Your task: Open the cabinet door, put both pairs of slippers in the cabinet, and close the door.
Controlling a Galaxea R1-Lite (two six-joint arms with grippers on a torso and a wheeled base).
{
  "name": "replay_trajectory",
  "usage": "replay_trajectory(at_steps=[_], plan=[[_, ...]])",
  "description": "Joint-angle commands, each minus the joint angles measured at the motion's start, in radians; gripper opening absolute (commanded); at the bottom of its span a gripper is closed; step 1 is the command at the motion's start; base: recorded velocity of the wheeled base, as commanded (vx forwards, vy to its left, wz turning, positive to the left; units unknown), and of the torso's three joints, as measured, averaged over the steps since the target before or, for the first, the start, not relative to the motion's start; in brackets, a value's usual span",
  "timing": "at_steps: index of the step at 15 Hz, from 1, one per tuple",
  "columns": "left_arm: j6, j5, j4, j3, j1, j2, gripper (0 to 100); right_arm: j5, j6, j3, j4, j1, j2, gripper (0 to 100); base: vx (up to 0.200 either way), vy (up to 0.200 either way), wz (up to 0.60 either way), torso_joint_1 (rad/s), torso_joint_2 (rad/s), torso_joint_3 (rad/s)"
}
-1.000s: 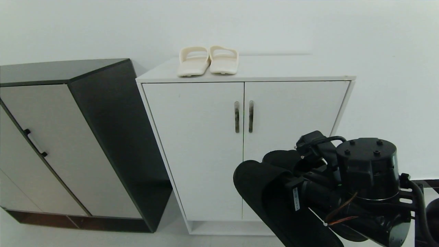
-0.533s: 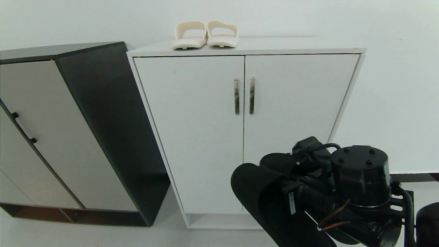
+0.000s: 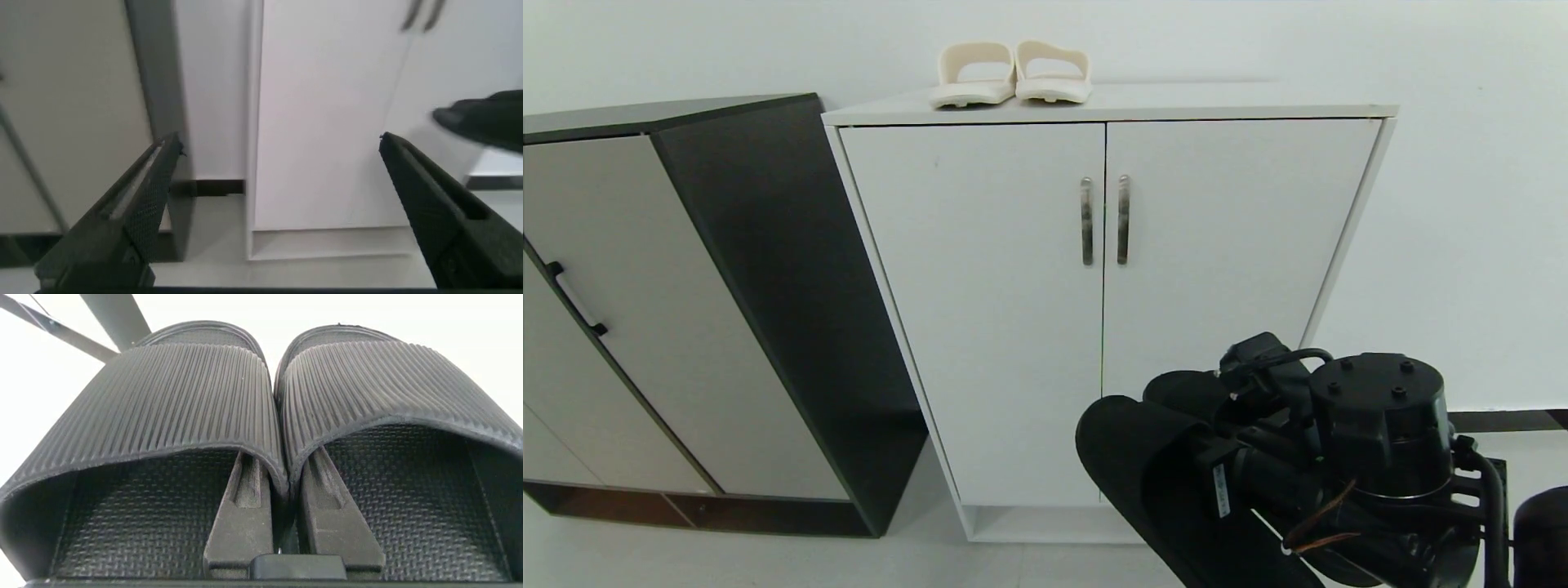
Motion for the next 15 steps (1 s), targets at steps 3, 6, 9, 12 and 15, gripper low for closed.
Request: replay_trajectory(at_steps=[3, 6, 9, 12, 15], plan=[[-0.036, -0.205, -0.057, -0.247, -0.077, 0.421, 100, 0.013, 0.0, 0.008, -0.002, 0.0, -0.002, 0, 0.0, 0.0, 0.0, 0.0, 0.0, 0.0], [0.034, -0.292, -0.367, -0.285, -0.187, 0.815, 100, 0.072, 0.008, 0.023, -0.031, -0.026, -0.002, 0, 0.0, 0.0, 0.0, 0.0, 0.0, 0.0], [0.014, -0.187, -0.57, -0.377, -0.431, 1.09, 100, 0.088, 0.001, 0.043, -0.095, -0.031, 0.004, 0, 0.0, 0.0, 0.0, 0.0, 0.0, 0.0], [-0.042, -0.191, -0.576, -0.549, -0.554, 1.234, 100, 0.085, -0.011, 0.043, -0.097, -0.029, 0.021, 0, 0.0, 0.0, 0.0, 0.0, 0.0, 0.0], [-0.042, -0.203, -0.576, -0.732, -0.615, 1.418, 100, 0.085, -0.011, 0.046, -0.097, -0.029, 0.021, 0, 0.0, 0.0, 0.0, 0.0, 0.0, 0.0]])
